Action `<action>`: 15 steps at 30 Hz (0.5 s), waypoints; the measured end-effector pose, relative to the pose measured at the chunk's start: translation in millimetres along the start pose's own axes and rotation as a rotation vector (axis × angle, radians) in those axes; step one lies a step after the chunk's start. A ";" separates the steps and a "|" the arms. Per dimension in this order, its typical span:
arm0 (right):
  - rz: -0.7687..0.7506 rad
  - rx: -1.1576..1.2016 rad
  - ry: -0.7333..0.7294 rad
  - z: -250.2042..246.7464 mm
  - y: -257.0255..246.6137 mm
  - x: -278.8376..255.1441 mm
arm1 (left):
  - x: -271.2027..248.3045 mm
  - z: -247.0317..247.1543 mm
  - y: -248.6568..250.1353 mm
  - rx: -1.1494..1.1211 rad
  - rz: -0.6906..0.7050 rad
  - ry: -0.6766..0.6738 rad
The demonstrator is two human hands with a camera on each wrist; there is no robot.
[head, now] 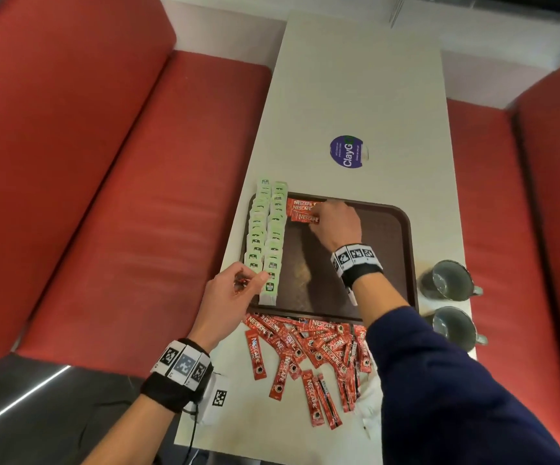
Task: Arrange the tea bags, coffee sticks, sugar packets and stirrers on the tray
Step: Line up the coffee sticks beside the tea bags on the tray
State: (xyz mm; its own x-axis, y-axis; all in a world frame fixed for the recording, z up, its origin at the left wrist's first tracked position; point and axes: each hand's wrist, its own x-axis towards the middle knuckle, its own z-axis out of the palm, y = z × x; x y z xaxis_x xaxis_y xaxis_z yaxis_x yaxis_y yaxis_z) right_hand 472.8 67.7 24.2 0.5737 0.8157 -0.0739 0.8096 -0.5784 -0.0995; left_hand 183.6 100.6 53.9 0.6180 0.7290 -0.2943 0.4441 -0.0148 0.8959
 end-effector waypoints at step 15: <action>0.026 0.071 -0.077 23.4 0.9 34.9 | -2.2 -1.8 -7.2 -0.028 -0.042 0.000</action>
State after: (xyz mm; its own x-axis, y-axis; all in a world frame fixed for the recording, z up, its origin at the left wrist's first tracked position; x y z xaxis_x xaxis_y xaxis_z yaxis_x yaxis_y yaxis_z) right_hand 490.7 95.6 -1.7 0.5807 0.7995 -0.1534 0.7824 -0.6002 -0.1664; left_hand 178.0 100.4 48.6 0.5995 0.7284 -0.3318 0.4512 0.0349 0.8917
